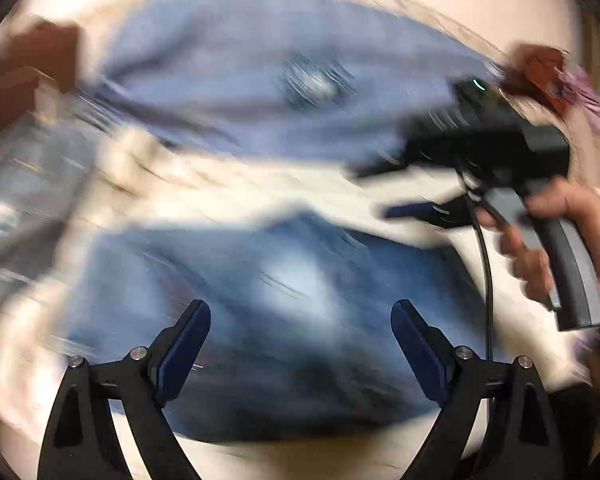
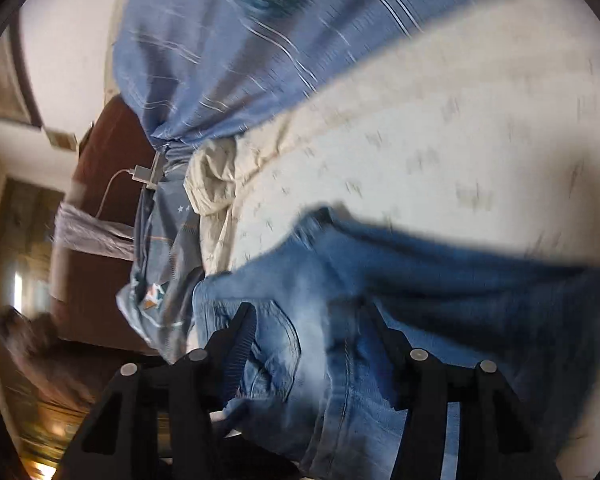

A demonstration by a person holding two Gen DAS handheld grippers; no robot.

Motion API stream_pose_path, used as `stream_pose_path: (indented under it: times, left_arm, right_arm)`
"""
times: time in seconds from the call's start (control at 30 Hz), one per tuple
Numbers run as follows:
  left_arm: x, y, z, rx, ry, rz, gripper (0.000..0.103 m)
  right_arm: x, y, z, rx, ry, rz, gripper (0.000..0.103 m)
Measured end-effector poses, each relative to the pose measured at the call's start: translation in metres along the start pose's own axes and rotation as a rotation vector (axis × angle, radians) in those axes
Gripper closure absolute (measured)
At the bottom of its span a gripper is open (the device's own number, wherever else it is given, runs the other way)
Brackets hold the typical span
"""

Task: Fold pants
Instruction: 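Release the jeans and pull the right gripper back from the folded stack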

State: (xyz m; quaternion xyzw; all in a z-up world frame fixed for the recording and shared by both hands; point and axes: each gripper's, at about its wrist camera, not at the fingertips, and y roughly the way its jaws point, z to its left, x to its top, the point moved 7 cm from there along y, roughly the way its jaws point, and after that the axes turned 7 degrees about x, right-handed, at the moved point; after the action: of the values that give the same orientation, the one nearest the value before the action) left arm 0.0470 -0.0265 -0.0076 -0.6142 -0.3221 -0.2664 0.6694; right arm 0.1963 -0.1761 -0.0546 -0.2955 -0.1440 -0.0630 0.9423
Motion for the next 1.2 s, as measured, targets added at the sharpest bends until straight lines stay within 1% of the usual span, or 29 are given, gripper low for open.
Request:
stream_pose_path:
  times: [0.03,0.07,0.1,0.13,0.17,0.2,0.27,0.3,0.33,0.37,0.43,0.5,0.53,0.57,0.63,0.7,0.73,0.77,0.83,0.87,0.93,0.97,1.0,1.03,1.07,1.1,1.13,1.17,1.2]
  left_arm:
    - [0.002,0.001,0.012,0.056,-0.004,-0.006,0.011]
    - [0.000,0.008,0.030,0.134,-0.008,0.015,0.011]
    - [-0.009,0.021,0.053,0.224,-0.017,0.073,0.011]
    - [-0.016,0.030,0.063,0.262,-0.025,0.112,0.011]
    - [-0.028,0.044,0.075,0.298,-0.025,0.184,0.011]
    - [-0.042,0.058,0.082,0.295,-0.029,0.262,0.011]
    - [-0.046,0.062,0.090,0.259,-0.092,0.270,0.009]
    - [-0.047,0.064,0.091,0.248,-0.089,0.275,0.009]
    - [-0.048,0.065,0.091,0.245,-0.087,0.275,0.009]
    - [-0.049,0.065,0.092,0.241,-0.095,0.279,0.009]
    - [-0.049,0.066,0.093,0.237,-0.100,0.282,0.009]
    - [-0.052,0.067,0.094,0.234,-0.110,0.288,0.009]
    - [-0.052,0.067,0.093,0.230,-0.112,0.289,0.009]
    - [-0.050,0.070,0.093,0.229,-0.110,0.290,0.009]
    - [-0.051,0.068,0.093,0.233,-0.110,0.284,0.008]
    - [-0.052,0.068,0.094,0.226,-0.114,0.283,0.008]
    - [-0.052,0.068,0.095,0.225,-0.117,0.283,0.008]
    - [-0.052,0.068,0.095,0.227,-0.120,0.282,0.008]
    - [-0.052,0.067,0.094,0.234,-0.122,0.281,0.008]
    - [-0.052,0.067,0.094,0.238,-0.124,0.281,0.008]
    - [-0.052,0.068,0.094,0.241,-0.127,0.283,0.008]
    - [-0.052,0.068,0.094,0.239,-0.131,0.286,0.008]
    - [-0.052,0.068,0.095,0.238,-0.135,0.288,0.008]
    - [-0.052,0.068,0.095,0.238,-0.134,0.288,0.008]
    - [-0.052,0.067,0.095,0.238,-0.133,0.287,0.008]
    - [-0.052,0.068,0.094,0.234,-0.133,0.287,0.008]
    - [-0.051,0.067,0.095,0.234,-0.133,0.286,0.008]
    - [-0.051,0.067,0.096,0.227,-0.140,0.286,0.008]
    - [-0.051,0.066,0.097,0.215,-0.152,0.283,0.008]
  right_arm:
    - [0.009,0.002,0.007,-0.035,-0.045,-0.016,0.041]
    - [0.017,0.002,0.009,-0.076,-0.085,-0.029,0.037]
    - [0.028,0.018,0.014,-0.115,-0.141,-0.014,0.036]
    - [0.033,0.031,0.016,-0.139,-0.176,0.015,0.036]
    - [0.038,0.049,0.016,-0.194,-0.217,0.050,0.036]
    - [0.042,0.065,0.014,-0.227,-0.249,0.079,0.036]
    - [0.041,0.092,0.009,-0.272,-0.289,0.137,0.036]
    - [0.034,0.102,0.000,-0.280,-0.285,0.197,0.037]
    - [0.028,0.113,-0.008,-0.339,-0.294,0.251,0.055]
    - [0.026,0.116,-0.011,-0.416,-0.340,0.252,0.072]
    - [0.030,0.104,0.002,-0.453,-0.378,0.185,0.082]
    - [0.034,0.091,0.014,-0.455,-0.394,0.111,0.082]
    - [0.033,0.094,0.007,-0.463,-0.382,0.121,0.082]
    - [0.031,0.104,-0.014,-0.475,-0.326,0.162,0.082]
    - [0.036,0.102,-0.023,-0.409,-0.253,0.095,0.076]
    - [0.037,0.097,-0.019,-0.362,-0.203,0.091,0.062]
    - [0.036,0.091,-0.016,-0.362,-0.203,0.089,0.045]
    - [0.037,0.084,-0.011,-0.368,-0.213,0.067,0.041]
    - [0.039,0.063,0.008,-0.361,-0.236,0.004,0.041]
    - [0.038,0.053,0.018,-0.332,-0.234,-0.022,0.041]
    - [0.028,0.044,0.040,-0.189,-0.205,-0.020,0.041]
    - [0.020,0.049,0.045,-0.095,-0.164,0.022,0.039]
    - [0.012,0.058,0.046,-0.039,-0.131,0.069,0.038]
    - [0.007,0.068,0.041,-0.029,-0.114,0.102,0.037]
    - [0.002,0.077,0.032,-0.052,-0.105,0.131,0.035]
    - [-0.003,0.098,0.004,-0.135,-0.066,0.185,0.033]
    - [-0.003,0.104,-0.007,-0.122,-0.013,0.187,0.035]
    - [0.004,0.093,-0.002,-0.097,0.028,0.113,0.036]
    - [0.006,0.086,0.009,-0.088,0.035,0.100,0.035]
